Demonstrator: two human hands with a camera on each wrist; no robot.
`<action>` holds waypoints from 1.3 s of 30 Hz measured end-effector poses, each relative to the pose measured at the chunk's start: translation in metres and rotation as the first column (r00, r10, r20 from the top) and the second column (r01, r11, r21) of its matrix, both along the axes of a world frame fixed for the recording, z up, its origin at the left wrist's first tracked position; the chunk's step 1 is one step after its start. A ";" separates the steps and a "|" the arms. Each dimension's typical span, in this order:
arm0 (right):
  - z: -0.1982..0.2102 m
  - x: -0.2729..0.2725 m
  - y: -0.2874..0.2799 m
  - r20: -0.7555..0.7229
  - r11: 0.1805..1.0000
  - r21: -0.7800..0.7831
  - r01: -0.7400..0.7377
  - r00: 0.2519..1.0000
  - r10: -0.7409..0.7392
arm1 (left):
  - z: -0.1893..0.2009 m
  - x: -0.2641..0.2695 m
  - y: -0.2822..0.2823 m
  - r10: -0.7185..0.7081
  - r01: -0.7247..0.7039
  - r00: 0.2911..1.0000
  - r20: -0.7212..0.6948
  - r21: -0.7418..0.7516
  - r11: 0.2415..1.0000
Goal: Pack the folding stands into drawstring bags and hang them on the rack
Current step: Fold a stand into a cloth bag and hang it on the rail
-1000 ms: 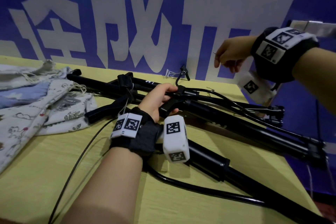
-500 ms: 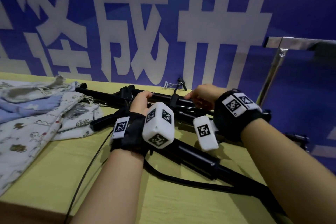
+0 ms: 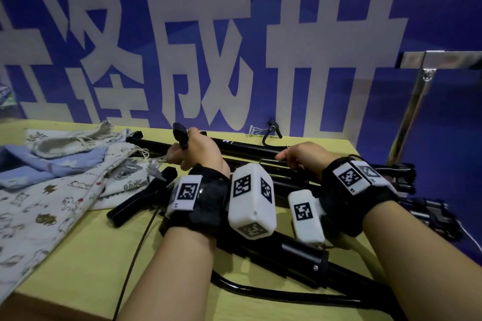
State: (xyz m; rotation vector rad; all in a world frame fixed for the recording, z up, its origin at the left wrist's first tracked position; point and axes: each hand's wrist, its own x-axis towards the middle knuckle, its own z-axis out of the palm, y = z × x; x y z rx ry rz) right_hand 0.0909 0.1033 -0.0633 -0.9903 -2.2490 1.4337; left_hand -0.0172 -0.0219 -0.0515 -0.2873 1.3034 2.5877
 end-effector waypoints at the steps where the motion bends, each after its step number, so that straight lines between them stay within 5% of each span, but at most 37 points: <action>1: 0.000 0.001 -0.001 -0.001 1.000 -0.012 -0.019 1.000 0.019 | 0.000 0.000 0.000 0.021 -0.022 0.999 -0.025 -0.044 0.999; 4: 0.000 0.004 -0.004 -0.028 0.998 -0.041 -0.037 0.999 0.036 | 0.000 -0.002 0.001 0.172 -0.178 0.983 -0.071 -0.089 0.980; 8: 0.002 0.008 -0.006 -0.029 0.999 -0.004 -0.033 0.999 0.032 | 0.001 0.003 0.000 0.190 -0.208 0.968 -0.163 -0.099 0.973; 14: 0.005 0.011 -0.007 -0.053 1.000 -0.013 -0.010 0.999 0.010 | -0.001 0.000 0.002 0.067 -0.111 0.952 -0.298 -0.133 0.985; 22: 0.005 0.011 0.001 -0.137 0.995 -0.013 0.103 0.985 -0.104 | 0.005 -0.004 -0.007 -0.030 0.039 0.987 -0.159 0.054 0.998; 30: 0.006 0.012 -0.003 -0.156 0.994 -0.058 0.089 0.983 -0.097 | -0.004 -0.004 -0.001 -0.076 -0.031 0.902 -0.426 -0.238 0.971; 34: 0.005 0.012 -0.005 -0.156 0.995 -0.045 0.089 0.983 -0.095 | -0.003 -0.007 -0.005 -0.129 0.052 0.917 -0.378 -0.208 0.977; 39: 0.004 0.011 -0.004 -0.139 0.996 -0.047 0.081 0.987 -0.087 | 0.000 -0.003 -0.014 -0.368 0.322 0.863 -0.345 -0.183 0.929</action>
